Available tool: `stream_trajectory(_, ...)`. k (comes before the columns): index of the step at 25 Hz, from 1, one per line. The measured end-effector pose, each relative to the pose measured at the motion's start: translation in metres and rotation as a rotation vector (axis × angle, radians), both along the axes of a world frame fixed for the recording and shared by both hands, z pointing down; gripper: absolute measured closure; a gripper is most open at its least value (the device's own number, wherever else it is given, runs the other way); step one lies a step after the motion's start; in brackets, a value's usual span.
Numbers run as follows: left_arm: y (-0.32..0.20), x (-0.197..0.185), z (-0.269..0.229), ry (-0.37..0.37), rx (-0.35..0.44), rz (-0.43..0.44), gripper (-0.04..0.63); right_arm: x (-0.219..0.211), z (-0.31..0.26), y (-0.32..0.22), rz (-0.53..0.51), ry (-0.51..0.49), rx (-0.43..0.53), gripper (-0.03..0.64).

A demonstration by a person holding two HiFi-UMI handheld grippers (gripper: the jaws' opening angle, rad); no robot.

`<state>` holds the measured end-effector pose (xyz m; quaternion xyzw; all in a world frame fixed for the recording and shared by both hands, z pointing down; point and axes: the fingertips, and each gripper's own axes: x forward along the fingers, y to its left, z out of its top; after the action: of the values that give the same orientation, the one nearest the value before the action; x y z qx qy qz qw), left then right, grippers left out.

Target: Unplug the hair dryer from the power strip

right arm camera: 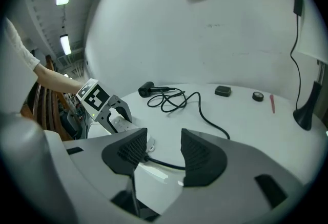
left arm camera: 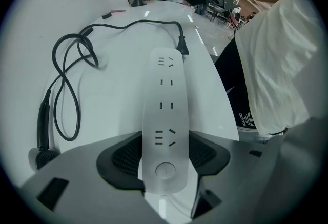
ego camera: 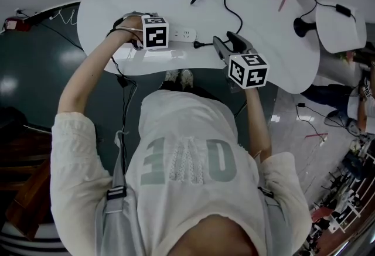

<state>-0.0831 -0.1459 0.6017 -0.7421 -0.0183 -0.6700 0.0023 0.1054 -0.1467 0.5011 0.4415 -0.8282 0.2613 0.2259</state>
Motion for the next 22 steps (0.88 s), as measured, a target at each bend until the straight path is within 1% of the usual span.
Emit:
stream_trajectory(2, -0.002, 0.001, -0.001, 0.003, 0.018, 0.007, 0.324, -0.003, -0.007, -0.008, -0.011, 0.015, 0.019, 0.417)
stream_trajectory(4, -0.003, 0.0, -0.003, 0.002, 0.033, 0.012, 0.324, -0.007, -0.013, -0.016, -0.012, 0.009, 0.026, 0.416)
stream_trajectory(7, -0.005, 0.002, -0.009, 0.021, 0.039, 0.005, 0.324, -0.014, -0.021, -0.024, -0.022, 0.017, 0.042, 0.41)
stream_trajectory(12, -0.013, 0.005, -0.031, 0.075, 0.071, -0.03, 0.321, -0.021, -0.039, -0.041, -0.055, 0.126, 0.112, 0.408)
stream_trajectory(16, -0.031, 0.018, -0.065, 0.178, 0.109, -0.103, 0.322, -0.028, -0.065, -0.059, -0.056, 0.133, 0.172, 0.408)
stream_trajectory(18, -0.046, 0.025, -0.09, 0.242, 0.151, -0.144, 0.322, -0.033, -0.081, -0.069, -0.049, 0.132, 0.211, 0.408)
stream_trajectory(20, -0.062, 0.031, -0.119, 0.319, 0.193, -0.208, 0.324, -0.037, -0.1, -0.079, -0.022, 0.111, 0.249, 0.407)
stream_trajectory(22, -0.074, 0.039, -0.147, 0.427, 0.21, -0.294, 0.325, -0.038, -0.12, -0.089, 0.022, 0.069, 0.28, 0.407)
